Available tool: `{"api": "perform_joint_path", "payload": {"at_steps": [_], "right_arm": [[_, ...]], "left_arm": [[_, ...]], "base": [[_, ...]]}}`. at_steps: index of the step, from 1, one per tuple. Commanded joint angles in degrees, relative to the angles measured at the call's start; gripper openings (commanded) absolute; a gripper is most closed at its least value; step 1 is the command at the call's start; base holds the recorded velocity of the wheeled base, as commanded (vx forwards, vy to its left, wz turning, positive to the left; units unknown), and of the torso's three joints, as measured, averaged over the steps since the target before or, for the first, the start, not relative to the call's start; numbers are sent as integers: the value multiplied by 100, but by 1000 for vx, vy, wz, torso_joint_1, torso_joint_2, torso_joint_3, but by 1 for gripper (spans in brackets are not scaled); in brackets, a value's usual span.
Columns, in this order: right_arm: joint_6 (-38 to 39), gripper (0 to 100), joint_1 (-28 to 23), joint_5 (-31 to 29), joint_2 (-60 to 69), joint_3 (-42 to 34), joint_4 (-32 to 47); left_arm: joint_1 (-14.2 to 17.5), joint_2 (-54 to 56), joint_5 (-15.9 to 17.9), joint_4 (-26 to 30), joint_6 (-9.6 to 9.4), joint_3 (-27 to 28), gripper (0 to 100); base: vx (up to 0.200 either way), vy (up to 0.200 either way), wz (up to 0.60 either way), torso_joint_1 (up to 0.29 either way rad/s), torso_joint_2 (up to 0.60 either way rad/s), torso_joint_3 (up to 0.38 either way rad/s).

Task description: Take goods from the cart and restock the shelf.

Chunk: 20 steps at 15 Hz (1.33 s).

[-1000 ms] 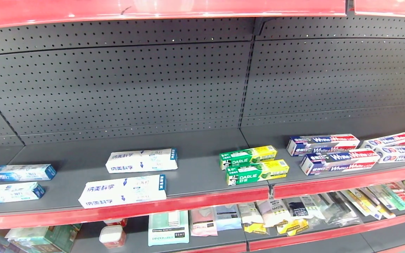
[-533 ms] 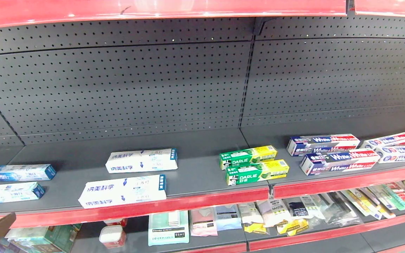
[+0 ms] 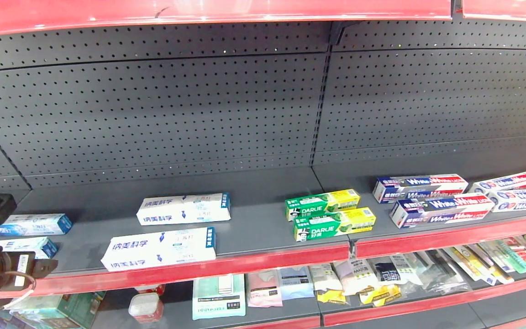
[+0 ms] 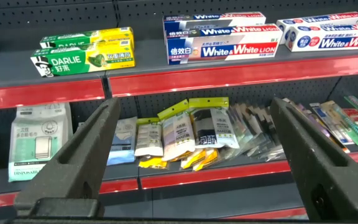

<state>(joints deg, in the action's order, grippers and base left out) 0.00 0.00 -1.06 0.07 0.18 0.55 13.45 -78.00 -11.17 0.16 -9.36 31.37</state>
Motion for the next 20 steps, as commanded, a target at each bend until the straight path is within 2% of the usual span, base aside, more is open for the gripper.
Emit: {"api": "perform_joint_path", "payload": {"at_steps": [1,4,7,12,20], "right_arm": [[0,100,0,1,-7,-1,-2],[0,100,0,1,-7,-1,-2],[0,100,0,1,-7,-1,-2],[0,100,0,1,-7,-1,-2],[0,100,0,1,-7,-1,-2]], "left_arm": [[18,-682,-43,-95,-145,71,100],[-26,-937,-52,-200,-162,238,100],[-141,-1192,-61,-649,-162,265,100],[-325,-1420,-87,-719,-171,300,100],[-501,-1886,-87,-1211,-162,291,100]], "base": [[0,0,0,0,0,0],[0,0,0,0,0,0],[0,0,0,0,0,0],[0,0,0,0,0,0],[0,0,0,0,0,0]]}}
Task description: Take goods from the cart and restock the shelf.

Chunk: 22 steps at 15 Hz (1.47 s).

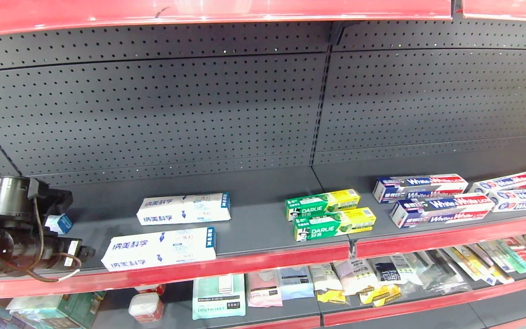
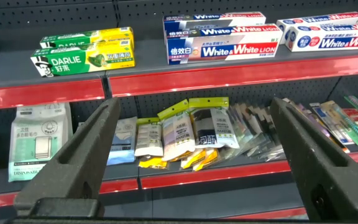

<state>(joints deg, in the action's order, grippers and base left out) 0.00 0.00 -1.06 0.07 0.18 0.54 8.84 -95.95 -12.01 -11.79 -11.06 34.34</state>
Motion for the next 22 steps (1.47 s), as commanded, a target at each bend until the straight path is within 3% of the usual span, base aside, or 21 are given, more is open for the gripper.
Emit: {"api": "perform_joint_path", "payload": {"at_steps": [1,4,13,22], "right_arm": [[0,100,0,1,-7,-1,-1],[0,100,0,1,-7,-1,-1],[0,100,0,1,-7,-1,-1],[9,100,0,1,-7,-1,-1]], "left_arm": [[-93,-134,-3,-69,7,2,100],[-269,-249,-12,-166,42,11,100],[-313,-380,-21,-307,42,55,100],[-559,-398,-82,-315,42,99,100]], "base": [[0,0,0,0,0,0],[0,0,0,0,0,0],[0,0,0,0,0,0],[0,0,0,0,0,0]]}}
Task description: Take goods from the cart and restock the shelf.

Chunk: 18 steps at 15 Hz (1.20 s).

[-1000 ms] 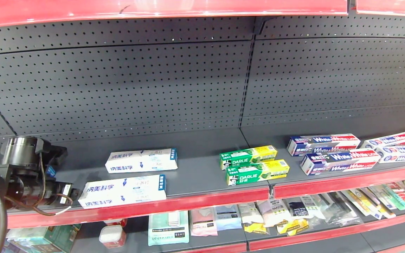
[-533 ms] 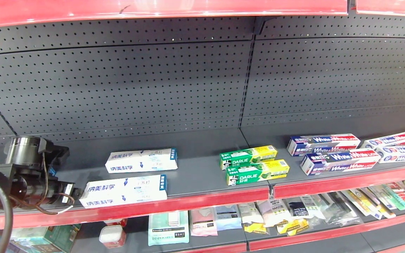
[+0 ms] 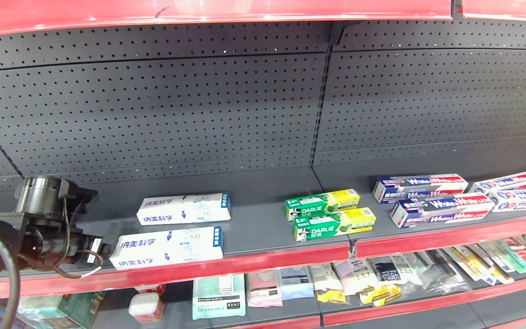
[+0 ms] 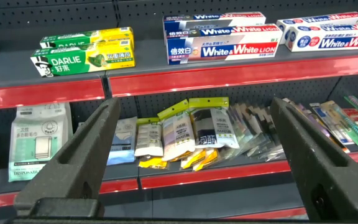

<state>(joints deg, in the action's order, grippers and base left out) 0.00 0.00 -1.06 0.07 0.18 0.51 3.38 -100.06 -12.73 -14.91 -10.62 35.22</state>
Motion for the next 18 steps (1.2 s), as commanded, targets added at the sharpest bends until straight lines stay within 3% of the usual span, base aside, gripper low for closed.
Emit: {"api": "perform_joint_path", "payload": {"at_steps": [1,18], "right_arm": [[0,100,0,1,-7,-1,2],[0,100,0,1,-7,-1,2]], "left_arm": [[-21,13,-11,-3,-2,11,100],[-223,22,-107,6,16,-6,100]], "base": [[0,0,0,0,0,0],[0,0,0,0,0,0]]}}
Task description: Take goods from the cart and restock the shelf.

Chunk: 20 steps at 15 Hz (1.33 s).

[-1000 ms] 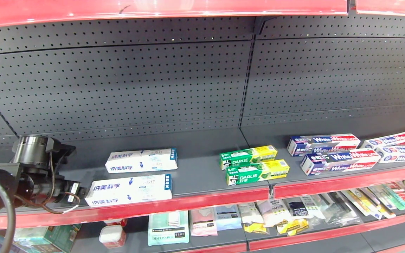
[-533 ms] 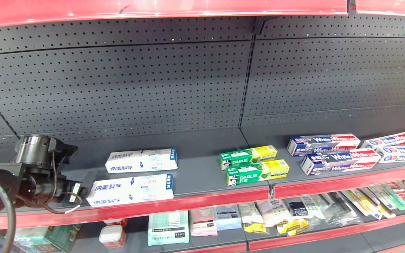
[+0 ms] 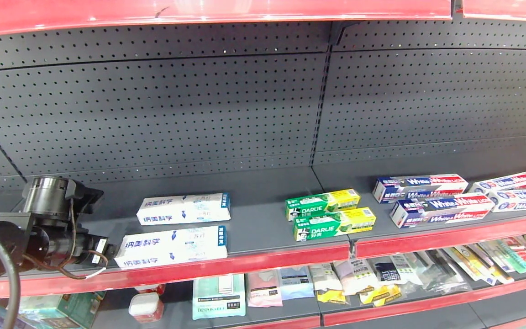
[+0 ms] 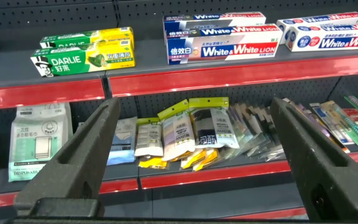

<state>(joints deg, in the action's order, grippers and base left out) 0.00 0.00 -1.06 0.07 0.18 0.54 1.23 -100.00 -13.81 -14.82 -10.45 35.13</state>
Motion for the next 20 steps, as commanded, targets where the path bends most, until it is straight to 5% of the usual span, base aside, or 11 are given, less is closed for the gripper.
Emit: {"api": "perform_joint_path", "payload": {"at_steps": [1,8,13,20], "right_arm": [[0,100,0,1,-7,-1,-1],[0,100,0,1,-7,-1,-1],[0,100,0,1,-7,-1,-1],[0,100,0,1,-7,-1,-1]], "left_arm": [[-9,16,1,-3,-1,11,100],[-26,24,1,15,16,-33,100],[-9,323,1,23,210,-130,100],[211,1624,72,32,175,-815,100]], "base": [[0,0,0,0,0,0],[0,0,0,0,0,0],[0,0,0,0,0,0],[0,0,0,0,0,0]]}}
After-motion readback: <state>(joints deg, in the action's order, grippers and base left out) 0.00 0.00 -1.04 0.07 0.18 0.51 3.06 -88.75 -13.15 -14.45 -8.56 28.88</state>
